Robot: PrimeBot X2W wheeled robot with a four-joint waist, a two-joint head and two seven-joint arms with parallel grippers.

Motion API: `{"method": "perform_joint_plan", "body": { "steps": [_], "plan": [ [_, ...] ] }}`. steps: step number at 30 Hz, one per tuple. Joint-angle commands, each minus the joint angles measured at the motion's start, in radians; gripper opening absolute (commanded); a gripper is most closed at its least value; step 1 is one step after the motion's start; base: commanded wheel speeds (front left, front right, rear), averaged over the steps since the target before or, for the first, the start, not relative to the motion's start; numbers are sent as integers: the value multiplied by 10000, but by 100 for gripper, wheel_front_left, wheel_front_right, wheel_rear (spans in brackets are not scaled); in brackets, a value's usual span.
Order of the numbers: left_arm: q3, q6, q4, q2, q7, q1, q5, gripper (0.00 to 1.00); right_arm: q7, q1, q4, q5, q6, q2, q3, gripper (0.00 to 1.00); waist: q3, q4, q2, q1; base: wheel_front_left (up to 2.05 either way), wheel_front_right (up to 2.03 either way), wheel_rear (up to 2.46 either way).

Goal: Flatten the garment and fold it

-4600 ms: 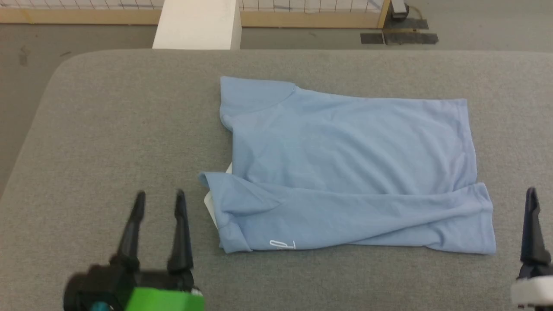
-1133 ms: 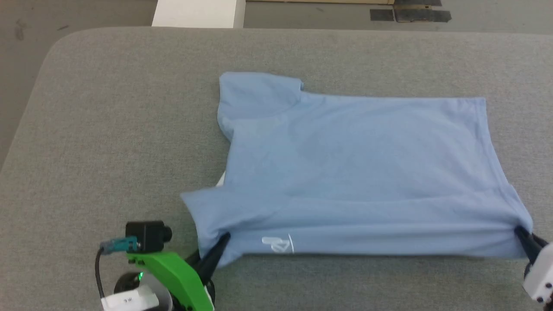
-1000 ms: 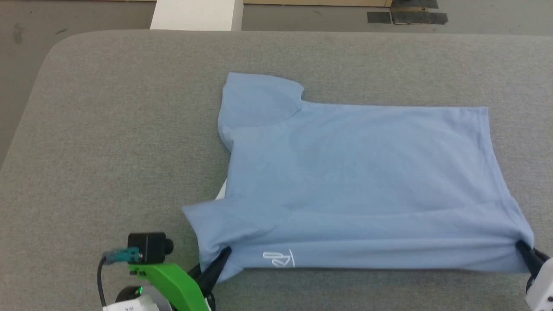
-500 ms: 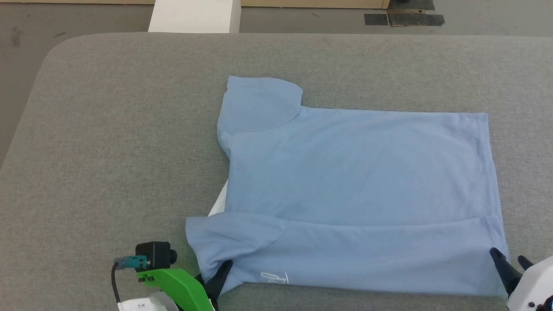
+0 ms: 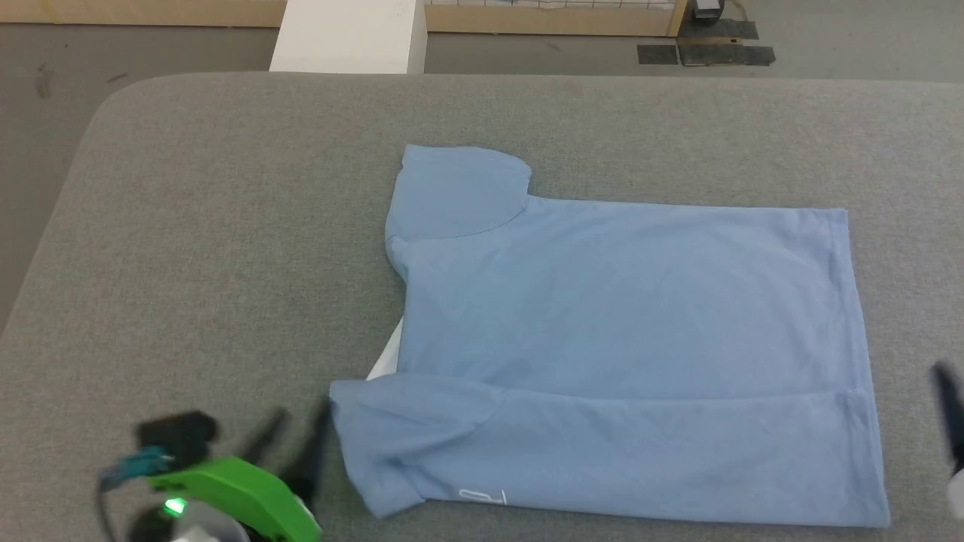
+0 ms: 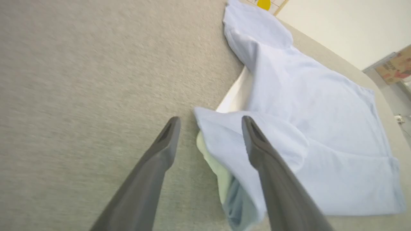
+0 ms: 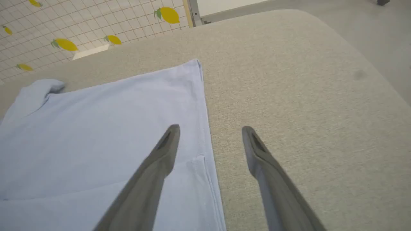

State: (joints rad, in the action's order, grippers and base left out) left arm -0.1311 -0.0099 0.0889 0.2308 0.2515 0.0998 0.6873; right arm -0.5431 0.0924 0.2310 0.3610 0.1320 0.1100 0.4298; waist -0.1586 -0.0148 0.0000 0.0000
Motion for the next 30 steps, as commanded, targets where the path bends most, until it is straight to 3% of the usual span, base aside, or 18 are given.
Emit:
{"method": "perform_joint_plan", "body": {
  "steps": [1,5,9,20,30],
  "plan": [
    [596,801,1030,207,-1396,-254,-1343,100,1701,-451,798,-742,-13,-47,58,100,-72,24,0,0,0,0,0],
    [649,1179,1640,195,-3061,-1416,-2722,100,3181,-759,1181,-1236,-13,-236,-362,100,-353,-29,0,0,0,0,0],
    [78,1000,1255,265,-3394,-2953,-3481,100,3924,-1317,992,-1578,-13,-122,-975,100,-784,-207,0,0,0,0,0],
    [-1265,-411,-1721,560,-1070,-7901,-3722,100,4710,-2662,305,-1462,-13,202,-1861,100,-2631,-839,0,0,0,0,0],
    [-1900,-1060,-3533,1204,942,-9590,-3132,100,5150,-3046,-322,-1220,-13,251,-2093,100,-3629,-1539,0,0,0,0,0]
  ]
}}
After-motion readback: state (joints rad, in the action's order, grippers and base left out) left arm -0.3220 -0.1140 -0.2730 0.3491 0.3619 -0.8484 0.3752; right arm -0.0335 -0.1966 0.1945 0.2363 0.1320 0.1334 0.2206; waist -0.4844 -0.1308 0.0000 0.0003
